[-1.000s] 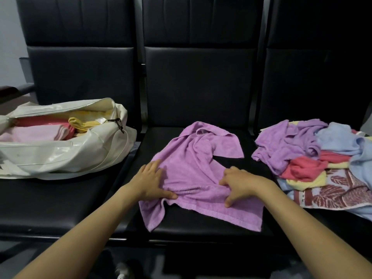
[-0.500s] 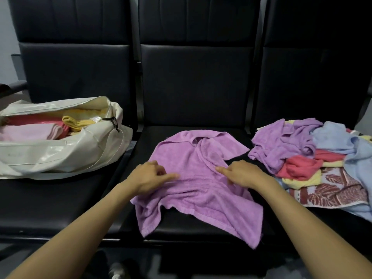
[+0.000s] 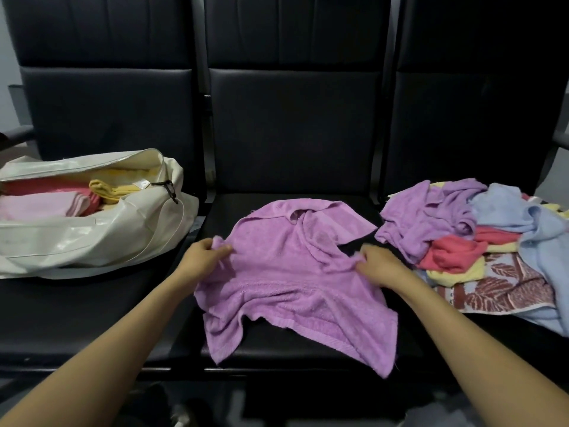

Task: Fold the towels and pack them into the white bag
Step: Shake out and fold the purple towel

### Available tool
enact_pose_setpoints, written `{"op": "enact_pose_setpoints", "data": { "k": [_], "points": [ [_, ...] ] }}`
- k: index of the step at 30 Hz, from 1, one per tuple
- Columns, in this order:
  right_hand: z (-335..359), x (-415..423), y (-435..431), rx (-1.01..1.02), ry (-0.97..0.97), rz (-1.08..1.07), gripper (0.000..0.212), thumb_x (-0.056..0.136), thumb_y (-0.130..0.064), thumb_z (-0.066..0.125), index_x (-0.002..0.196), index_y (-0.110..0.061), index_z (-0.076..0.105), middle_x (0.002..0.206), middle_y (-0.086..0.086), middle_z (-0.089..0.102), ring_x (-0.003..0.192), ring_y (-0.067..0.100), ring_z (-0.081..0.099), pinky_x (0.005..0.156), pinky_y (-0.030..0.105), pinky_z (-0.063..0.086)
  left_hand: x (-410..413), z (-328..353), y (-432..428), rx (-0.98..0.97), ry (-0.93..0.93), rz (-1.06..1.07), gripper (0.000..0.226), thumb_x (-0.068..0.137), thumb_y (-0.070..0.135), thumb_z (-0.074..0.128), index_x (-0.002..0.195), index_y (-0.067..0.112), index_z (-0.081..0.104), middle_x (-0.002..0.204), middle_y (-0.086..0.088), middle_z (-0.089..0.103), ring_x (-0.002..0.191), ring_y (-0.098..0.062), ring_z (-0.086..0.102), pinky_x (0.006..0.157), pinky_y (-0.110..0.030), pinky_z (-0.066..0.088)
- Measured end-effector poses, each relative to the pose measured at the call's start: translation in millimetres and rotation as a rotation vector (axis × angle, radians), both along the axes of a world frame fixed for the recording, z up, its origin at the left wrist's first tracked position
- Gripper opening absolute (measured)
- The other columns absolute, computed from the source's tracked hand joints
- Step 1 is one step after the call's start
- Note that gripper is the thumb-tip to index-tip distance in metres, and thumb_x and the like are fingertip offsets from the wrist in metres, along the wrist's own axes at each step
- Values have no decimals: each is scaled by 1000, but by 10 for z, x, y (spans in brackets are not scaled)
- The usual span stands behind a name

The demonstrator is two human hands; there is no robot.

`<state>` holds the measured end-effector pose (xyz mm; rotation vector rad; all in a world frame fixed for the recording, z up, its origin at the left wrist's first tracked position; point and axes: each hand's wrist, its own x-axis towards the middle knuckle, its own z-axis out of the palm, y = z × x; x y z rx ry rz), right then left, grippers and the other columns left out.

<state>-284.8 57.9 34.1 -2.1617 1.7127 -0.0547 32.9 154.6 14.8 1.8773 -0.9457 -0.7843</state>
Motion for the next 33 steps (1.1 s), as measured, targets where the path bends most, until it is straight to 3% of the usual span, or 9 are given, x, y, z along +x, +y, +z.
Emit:
{"op": "enact_pose_setpoints", "data": {
  "k": [3,7,10,14,17,21,25,29,33],
  "points": [
    [-47,-42,-102,-5,-431,-232,19,95,-31,53,95,-15,44,91,6,50,74,19,50,57,27,36,83,-10,-13,-26,124,78,28,83,28,72,94,4,65,94,-16,66,82,-25,60,79,-41,53],
    [-92,-125,-84,386,-524,-270,58,82,-18,74,130,-9,43,119,9,57,93,21,58,68,32,51,205,27,92,248,205,-94,65,46,29,91,94,-5,65,95,-22,70,87,-36,68,84,-46,56],
    [-61,-138,-102,292,-764,-271,54,84,-2,66,132,-19,46,104,5,56,92,21,57,80,38,50,243,56,152,331,58,-163,40,55,19,91,77,-2,65,75,-16,67,67,-28,63,66,-35,53],
    [81,-163,-37,206,-1090,-198,35,90,2,57,115,-22,62,95,10,60,82,12,57,76,26,47,180,96,221,66,-90,-64,25,80,16,77,71,7,55,67,-6,56,60,-16,48,54,-26,40],
    [259,-249,51,141,-1150,-171,28,93,0,53,97,-22,70,102,5,66,81,12,56,69,24,43,126,293,281,-181,126,28,23,81,12,74,87,-2,57,74,-12,58,67,-21,53,57,-27,43],
    [667,-378,123,100,-1140,-201,29,96,-1,49,92,-21,69,96,4,65,83,15,55,66,25,44,18,832,367,-372,300,-14,36,85,-1,66,113,17,54,83,-7,57,67,-12,53,48,-16,45],
    [1326,-411,202,82,-1308,-206,29,95,7,44,95,-13,66,86,4,63,75,14,55,64,22,46,-91,1436,459,-462,234,-140,37,85,-1,66,111,25,67,99,3,63,66,2,58,54,-10,44],
    [1936,-453,353,244,-1562,-257,34,95,11,31,90,-10,58,81,10,53,72,18,52,53,24,54,-185,1982,578,-512,219,-145,35,87,6,66,113,27,69,110,7,64,86,-8,59,61,-18,47],
    [2340,-552,504,226,-1520,-286,31,97,7,30,88,-9,54,89,13,52,78,22,54,54,30,55,-227,2429,781,-635,206,-115,25,90,7,62,111,18,70,103,-2,67,88,-15,59,68,-24,49]
  ]
}}
